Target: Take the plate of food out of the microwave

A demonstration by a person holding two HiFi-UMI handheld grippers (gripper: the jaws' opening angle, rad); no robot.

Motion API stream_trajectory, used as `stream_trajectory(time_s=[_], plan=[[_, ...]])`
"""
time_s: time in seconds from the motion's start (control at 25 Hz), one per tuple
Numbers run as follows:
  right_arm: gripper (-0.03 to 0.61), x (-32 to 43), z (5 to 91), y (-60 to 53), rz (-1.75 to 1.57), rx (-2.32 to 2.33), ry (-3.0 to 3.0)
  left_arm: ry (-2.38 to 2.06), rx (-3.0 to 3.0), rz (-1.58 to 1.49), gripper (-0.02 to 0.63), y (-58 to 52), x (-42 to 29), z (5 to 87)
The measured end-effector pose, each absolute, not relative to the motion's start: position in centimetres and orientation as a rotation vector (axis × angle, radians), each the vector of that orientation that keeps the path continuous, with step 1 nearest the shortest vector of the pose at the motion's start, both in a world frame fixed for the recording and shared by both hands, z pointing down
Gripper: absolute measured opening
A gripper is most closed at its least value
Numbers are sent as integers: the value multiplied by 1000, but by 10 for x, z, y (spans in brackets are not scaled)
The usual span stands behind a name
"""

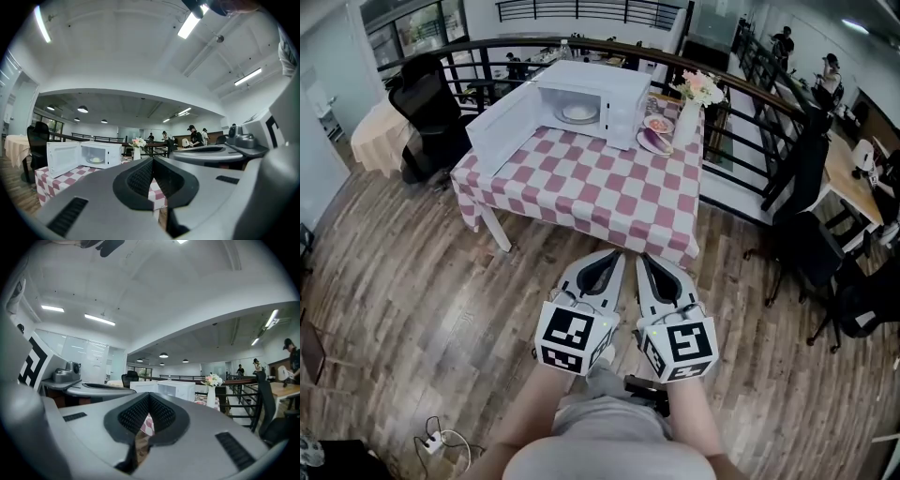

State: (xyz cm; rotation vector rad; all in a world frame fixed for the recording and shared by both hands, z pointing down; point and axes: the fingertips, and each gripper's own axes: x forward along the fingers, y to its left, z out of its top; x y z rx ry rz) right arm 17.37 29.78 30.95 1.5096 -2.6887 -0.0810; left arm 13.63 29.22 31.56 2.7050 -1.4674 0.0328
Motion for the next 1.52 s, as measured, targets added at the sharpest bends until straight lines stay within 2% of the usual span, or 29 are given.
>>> stream_trajectory(time_s=[0.6,1.12,1.52], plan=[[23,140,312,152,-75,1351,-2775,-1586,2632,43,3,142,102,316],[23,122,326,74,-82,1360,-2734,-1652,2570,50,3,64,69,331],[23,81,331,-7,-86,1339,-2707,-1608,2591,21,3,-22,37,331]])
